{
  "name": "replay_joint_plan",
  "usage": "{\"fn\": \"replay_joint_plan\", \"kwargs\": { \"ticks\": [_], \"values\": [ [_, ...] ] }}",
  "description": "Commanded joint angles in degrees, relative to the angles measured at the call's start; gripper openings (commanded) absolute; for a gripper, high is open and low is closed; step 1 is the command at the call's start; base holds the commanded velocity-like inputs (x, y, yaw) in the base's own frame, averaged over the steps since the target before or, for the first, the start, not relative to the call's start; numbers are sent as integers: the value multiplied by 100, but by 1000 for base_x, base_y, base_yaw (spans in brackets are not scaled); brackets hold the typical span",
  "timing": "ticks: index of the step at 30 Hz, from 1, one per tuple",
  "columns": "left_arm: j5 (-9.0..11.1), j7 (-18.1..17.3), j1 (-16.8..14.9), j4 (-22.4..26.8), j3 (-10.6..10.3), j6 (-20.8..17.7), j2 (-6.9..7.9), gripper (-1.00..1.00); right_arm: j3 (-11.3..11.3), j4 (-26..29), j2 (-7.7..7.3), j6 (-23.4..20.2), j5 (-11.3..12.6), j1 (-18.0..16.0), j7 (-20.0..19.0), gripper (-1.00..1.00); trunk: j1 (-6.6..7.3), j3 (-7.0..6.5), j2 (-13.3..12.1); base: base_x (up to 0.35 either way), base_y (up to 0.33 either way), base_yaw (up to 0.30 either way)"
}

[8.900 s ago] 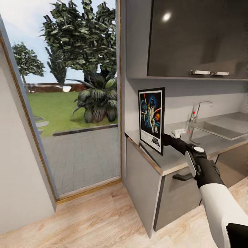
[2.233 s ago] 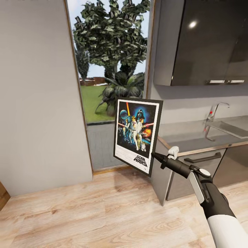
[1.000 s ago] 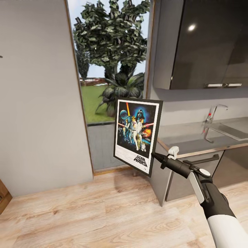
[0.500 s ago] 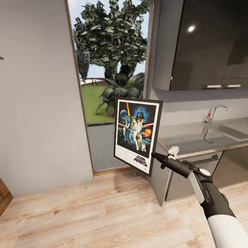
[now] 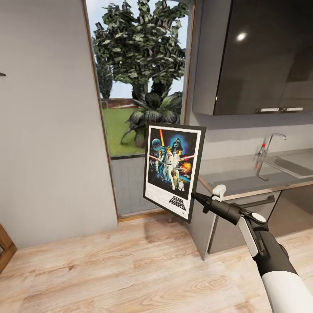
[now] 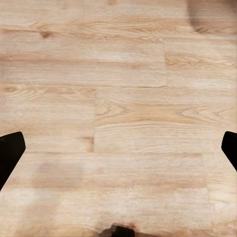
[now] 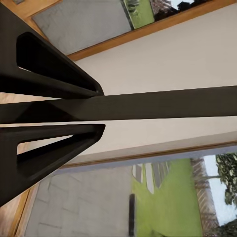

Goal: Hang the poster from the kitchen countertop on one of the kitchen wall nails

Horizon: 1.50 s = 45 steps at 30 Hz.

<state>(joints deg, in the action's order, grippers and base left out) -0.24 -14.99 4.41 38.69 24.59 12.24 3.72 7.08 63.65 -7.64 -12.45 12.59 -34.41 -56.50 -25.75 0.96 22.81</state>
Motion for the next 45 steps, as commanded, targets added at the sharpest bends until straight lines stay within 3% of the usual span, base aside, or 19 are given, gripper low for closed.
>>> {"fn": "replay_joint_plan", "kwargs": {
  "ticks": [1, 20, 28, 45],
  "values": [
    [-3, -39, -2, 4, 20, 6, -3, 100, 4, -1, -1, -73, 59, -4, -28, -100, -4, 10, 11, 0, 0, 0],
    [-3, -39, -2, 5, 28, 13, -3, 100, 4, -7, -1, -73, 54, -4, -30, -100, -4, 10, 11, 0, 0, 3],
    [-3, -39, -2, 7, 29, 15, -3, 100, 4, 4, -1, -73, 28, -4, -21, -100, -4, 10, 11, 0, 22, 215],
    [-3, -39, -2, 6, 29, 6, -3, 100, -3, 2, -1, -70, 24, -4, -27, -100, -4, 10, 11, 0, 274, 86]
  ]
}}
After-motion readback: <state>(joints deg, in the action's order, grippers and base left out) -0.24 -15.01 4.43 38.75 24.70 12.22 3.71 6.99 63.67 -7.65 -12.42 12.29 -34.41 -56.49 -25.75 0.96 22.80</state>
